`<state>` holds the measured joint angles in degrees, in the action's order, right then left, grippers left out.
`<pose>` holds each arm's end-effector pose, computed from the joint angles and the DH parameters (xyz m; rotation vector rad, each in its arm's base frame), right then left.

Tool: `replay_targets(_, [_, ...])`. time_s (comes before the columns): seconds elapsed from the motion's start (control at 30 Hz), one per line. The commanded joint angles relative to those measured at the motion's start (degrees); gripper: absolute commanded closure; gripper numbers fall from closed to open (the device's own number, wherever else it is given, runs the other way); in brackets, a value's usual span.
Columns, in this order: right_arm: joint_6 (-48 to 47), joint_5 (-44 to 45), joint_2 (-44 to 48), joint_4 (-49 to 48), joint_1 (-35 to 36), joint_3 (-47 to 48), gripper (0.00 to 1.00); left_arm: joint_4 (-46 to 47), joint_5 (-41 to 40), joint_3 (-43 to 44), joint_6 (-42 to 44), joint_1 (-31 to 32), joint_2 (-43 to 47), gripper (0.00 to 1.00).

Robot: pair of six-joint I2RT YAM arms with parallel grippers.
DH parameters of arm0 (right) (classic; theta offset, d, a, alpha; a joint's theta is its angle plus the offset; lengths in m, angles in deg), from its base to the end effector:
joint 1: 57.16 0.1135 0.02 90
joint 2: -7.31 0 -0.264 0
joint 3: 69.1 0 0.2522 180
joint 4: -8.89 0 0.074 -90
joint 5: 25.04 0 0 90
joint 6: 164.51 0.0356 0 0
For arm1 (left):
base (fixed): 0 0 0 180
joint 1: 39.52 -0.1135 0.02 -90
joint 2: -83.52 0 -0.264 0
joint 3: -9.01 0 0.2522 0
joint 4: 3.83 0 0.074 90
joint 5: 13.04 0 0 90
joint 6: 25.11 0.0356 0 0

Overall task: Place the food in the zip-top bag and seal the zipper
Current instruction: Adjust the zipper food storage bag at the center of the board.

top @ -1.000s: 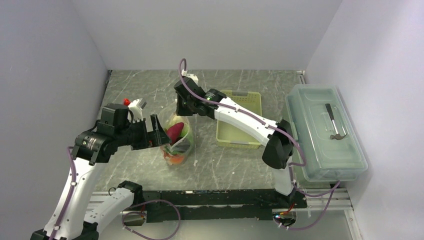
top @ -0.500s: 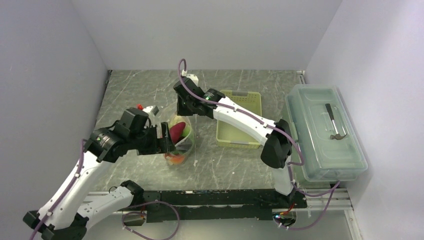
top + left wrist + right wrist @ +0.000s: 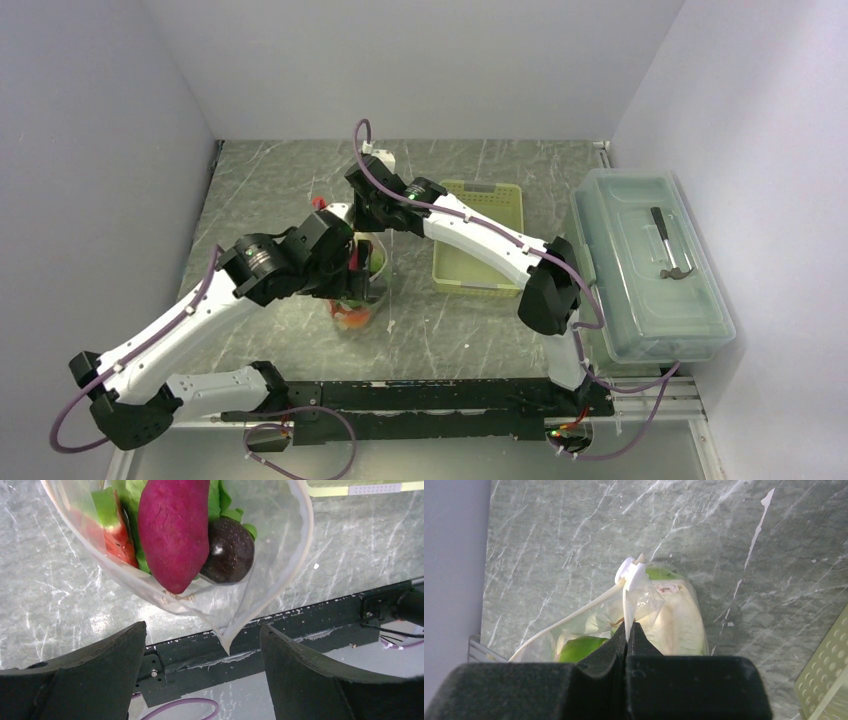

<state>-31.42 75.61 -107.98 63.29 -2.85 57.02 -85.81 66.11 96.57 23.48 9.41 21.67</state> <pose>0.2734 0.3693 0.3245 -0.1392 2.3993 0.6261 0.1254 -0.1337 0.3651 0.0947 2.5697 -0.3805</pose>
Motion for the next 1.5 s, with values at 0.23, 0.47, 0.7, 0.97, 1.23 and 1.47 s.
replay_targets(0.23, [0.0, 1.0, 1.6, -1.8, -0.2, -0.3, 1.00, 1.8, -7.8, 3.5, -0.4, 1.0, -6.2, 0.24])
replay_targets(0.47, [0.1, 0.7, 2.5, -2.7, -0.3, -1.8, 1.00, 2.3, -7.7, 4.3, 0.2, 1.0, -8.2, 0.53])
replay_targets(0.7, [0.1, 0.4, 3.6, -3.5, -0.5, -3.2, 1.00, 1.9, -7.6, 4.5, 0.4, 1.0, -8.3, 0.86])
replay_targets(0.97, [-0.1, -0.4, 7.0, -4.9, -1.1, -6.3, 1.00, -0.6, -6.4, 7.0, 5.3, 1.0, -5.5, 1.00])
replay_targets(1.23, [-2.9, -2.5, 12.6, -5.6, -2.3, -10.0, 0.90, -7.1, -1.6, 13.2, 12.7, 1.1, -4.9, 1.00])
replay_targets(1.47, [-7.9, -4.4, 19.9, -8.0, -3.0, -15.7, 0.58, -11.9, 1.8, 17.2, 17.9, 1.0, -4.7, 1.00])
